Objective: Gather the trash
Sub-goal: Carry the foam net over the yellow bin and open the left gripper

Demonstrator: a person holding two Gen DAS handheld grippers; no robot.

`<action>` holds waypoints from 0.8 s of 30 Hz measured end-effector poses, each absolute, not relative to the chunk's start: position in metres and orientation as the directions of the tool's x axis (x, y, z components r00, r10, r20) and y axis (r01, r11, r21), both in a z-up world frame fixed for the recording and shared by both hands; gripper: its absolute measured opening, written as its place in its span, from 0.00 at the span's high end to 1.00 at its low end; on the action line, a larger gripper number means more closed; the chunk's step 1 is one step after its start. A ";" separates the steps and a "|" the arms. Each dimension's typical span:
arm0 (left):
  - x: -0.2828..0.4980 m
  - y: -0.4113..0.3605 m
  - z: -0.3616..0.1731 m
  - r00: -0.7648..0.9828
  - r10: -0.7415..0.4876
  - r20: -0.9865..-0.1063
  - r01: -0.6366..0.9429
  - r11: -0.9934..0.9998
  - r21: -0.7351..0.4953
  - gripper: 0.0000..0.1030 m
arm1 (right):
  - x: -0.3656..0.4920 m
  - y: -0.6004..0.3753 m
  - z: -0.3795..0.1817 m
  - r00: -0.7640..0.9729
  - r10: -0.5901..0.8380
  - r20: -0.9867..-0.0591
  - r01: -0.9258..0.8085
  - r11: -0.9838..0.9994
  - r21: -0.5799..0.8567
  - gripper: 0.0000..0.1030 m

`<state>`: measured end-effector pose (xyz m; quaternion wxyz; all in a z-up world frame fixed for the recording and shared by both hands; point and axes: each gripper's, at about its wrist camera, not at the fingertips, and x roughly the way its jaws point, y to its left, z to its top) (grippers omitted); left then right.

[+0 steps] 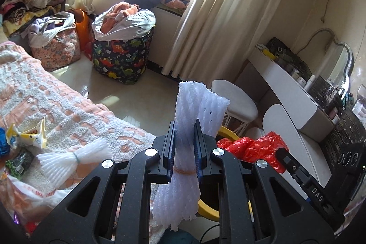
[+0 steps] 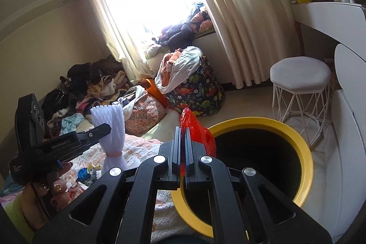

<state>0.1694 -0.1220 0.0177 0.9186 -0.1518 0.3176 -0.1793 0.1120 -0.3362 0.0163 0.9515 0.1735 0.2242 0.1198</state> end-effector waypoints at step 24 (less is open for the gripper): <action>0.184 -0.206 -0.011 0.668 -0.489 -0.561 0.339 0.871 -0.356 0.91 | 0.110 -0.386 -0.010 0.854 0.211 -0.475 0.011 0.906 0.422 0.97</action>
